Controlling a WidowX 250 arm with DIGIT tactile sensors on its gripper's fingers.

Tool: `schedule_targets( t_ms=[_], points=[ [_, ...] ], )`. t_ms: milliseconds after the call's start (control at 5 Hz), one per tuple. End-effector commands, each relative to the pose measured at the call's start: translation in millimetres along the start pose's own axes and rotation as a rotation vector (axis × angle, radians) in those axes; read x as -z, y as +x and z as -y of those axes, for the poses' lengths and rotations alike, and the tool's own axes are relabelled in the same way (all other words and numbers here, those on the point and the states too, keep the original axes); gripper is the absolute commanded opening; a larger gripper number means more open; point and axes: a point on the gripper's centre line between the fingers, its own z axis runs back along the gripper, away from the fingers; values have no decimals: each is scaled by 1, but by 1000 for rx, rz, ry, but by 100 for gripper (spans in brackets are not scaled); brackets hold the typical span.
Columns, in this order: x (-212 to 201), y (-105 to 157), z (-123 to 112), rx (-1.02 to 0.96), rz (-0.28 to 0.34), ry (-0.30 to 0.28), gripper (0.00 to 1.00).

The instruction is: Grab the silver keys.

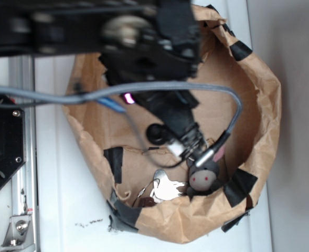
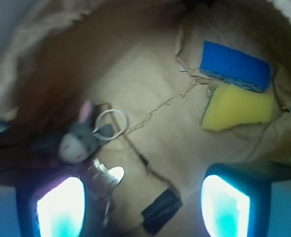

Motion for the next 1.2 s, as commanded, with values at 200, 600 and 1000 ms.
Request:
schedule_targets(
  t_ms=[200, 600, 1000],
  points=[
    [34, 24, -12, -99, 59, 55, 100],
    [48, 2, 6, -19, -196, 47, 100],
    [30, 0, 8, -22, -233, 3, 100]
  ],
)
